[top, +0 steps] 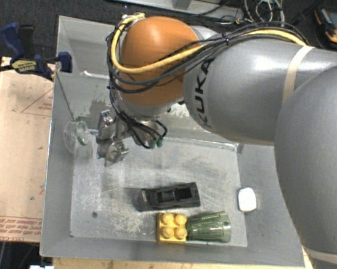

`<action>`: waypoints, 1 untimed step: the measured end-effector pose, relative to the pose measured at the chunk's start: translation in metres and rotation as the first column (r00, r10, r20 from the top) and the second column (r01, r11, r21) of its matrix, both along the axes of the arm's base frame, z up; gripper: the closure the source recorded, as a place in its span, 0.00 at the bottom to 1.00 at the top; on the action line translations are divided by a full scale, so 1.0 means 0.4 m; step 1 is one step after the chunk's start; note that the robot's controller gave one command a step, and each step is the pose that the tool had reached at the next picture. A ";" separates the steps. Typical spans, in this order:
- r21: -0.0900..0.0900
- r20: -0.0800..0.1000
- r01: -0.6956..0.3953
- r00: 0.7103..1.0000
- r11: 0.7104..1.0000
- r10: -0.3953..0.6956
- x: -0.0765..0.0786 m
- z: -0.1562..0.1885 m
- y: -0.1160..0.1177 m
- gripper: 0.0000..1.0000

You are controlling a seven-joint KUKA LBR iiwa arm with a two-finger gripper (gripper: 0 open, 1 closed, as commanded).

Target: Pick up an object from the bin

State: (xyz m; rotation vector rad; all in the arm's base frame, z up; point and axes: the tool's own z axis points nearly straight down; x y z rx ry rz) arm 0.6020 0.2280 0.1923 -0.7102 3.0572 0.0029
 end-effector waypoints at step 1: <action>-0.001 -0.004 -0.070 0.998 0.998 0.070 0.018 0.119 -0.024 1.00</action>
Offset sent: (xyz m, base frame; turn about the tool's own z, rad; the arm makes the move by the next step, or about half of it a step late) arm -0.0155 -0.0102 0.1027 -0.1870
